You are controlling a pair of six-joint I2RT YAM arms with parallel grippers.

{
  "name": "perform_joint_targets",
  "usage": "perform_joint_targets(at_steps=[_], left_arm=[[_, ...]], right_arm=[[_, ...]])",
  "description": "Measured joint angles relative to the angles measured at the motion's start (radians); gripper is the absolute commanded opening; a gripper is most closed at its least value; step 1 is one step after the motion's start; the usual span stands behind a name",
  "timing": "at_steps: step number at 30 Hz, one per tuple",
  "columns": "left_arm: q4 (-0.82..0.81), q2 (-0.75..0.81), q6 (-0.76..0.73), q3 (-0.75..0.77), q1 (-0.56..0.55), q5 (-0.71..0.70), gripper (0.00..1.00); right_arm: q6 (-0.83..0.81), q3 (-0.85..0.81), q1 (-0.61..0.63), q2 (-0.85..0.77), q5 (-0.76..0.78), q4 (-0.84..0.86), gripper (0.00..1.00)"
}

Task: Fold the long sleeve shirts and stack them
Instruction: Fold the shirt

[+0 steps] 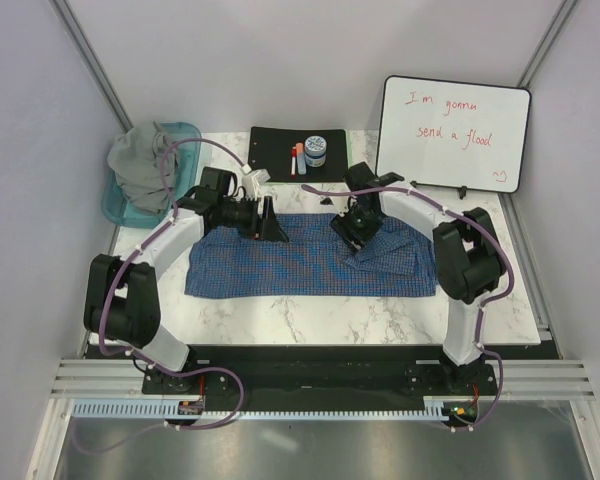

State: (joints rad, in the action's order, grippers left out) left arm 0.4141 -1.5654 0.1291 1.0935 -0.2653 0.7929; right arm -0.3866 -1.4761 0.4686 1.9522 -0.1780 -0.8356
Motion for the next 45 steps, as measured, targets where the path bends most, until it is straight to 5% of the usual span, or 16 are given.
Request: perform_joint_targets(at_steps=[7, 14, 20, 24, 45], left_arm=[[0.003, 0.002, -0.008, -0.016, 0.011, 0.000, 0.70], [0.003, 0.002, -0.014, -0.024, 0.018, 0.001, 0.70], [0.003, 0.003, -0.018, -0.035, 0.024, 0.003, 0.70], [0.003, 0.005, -0.019, -0.035, 0.024, 0.004, 0.70], [0.026, 0.100, -0.072, -0.045, 0.070, 0.004, 0.75]], right_arm=[[0.031, 0.000, 0.026, 0.014, 0.047, 0.014, 0.69], [0.044, -0.002, 0.051, 0.040, 0.073, 0.018, 0.60], [0.039, -0.018, 0.051, 0.042, 0.114, 0.008, 0.29], [0.021, -0.042, 0.051, 0.033, 0.156, -0.010, 0.00], [-0.323, -0.565, -0.011, -0.087, 0.423, -0.111, 0.00]])
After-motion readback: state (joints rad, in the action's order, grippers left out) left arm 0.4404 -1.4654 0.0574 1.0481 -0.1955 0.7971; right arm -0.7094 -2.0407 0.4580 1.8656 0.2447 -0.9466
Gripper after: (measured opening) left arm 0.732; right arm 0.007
